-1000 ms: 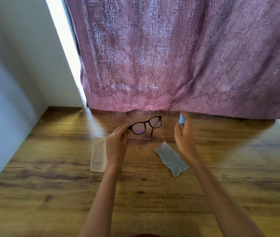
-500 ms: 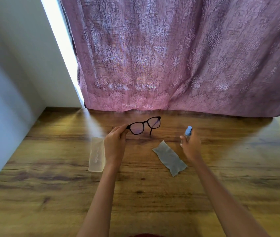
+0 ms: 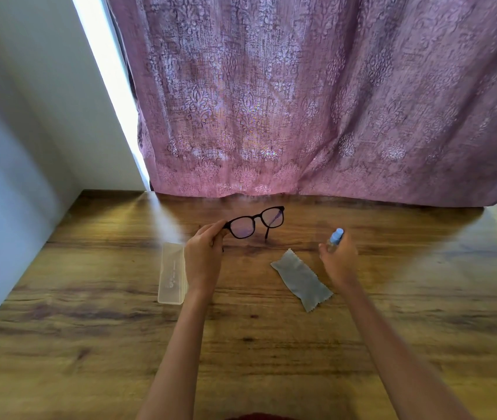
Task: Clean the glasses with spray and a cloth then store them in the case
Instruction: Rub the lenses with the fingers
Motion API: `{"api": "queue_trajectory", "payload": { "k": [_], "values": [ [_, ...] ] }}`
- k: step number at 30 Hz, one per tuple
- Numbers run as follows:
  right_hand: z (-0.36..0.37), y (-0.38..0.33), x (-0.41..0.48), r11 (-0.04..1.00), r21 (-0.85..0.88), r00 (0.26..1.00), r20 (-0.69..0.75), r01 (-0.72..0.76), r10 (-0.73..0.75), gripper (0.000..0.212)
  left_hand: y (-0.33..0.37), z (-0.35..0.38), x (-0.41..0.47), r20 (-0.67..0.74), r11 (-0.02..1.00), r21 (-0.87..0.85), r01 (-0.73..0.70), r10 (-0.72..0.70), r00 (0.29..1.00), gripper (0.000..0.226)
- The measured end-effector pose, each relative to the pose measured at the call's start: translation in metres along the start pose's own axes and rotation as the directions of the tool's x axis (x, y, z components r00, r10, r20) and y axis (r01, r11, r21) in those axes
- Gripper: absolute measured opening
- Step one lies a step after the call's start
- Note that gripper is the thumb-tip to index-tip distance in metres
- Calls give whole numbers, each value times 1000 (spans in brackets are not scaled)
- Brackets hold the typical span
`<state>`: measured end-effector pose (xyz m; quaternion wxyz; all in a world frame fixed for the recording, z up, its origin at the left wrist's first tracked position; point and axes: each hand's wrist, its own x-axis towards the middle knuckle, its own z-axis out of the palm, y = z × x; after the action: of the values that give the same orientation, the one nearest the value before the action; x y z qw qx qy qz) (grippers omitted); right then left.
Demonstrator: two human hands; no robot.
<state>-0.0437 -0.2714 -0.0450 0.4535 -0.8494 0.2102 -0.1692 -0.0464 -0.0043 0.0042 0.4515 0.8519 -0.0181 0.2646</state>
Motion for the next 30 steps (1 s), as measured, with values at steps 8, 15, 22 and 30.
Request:
{"api": "queue_trajectory", "payload": {
  "k": [8, 15, 22, 30],
  "values": [
    [-2, -21, -11, 873, -268, 862, -203, 407, -464, 37, 1, 2, 0, 0, 1000, 6, -22, 22, 1000, 22],
    [25, -27, -31, 729, -371, 818, 278, 575, -504, 24, 1, 2, 0, -2, 1000, 22, -21, 22, 1000, 20],
    [42, -17, -48, 754, -439, 858, 403, 488, -319, 35, 2, -2, 1, -12, 999, 30, -30, 31, 999, 20],
    [40, -28, -55, 911, -242, 909, 339, 334, -243, 14, 2, -2, -2, -18, 1000, 8, -25, 25, 1000, 21]
  ]
}}
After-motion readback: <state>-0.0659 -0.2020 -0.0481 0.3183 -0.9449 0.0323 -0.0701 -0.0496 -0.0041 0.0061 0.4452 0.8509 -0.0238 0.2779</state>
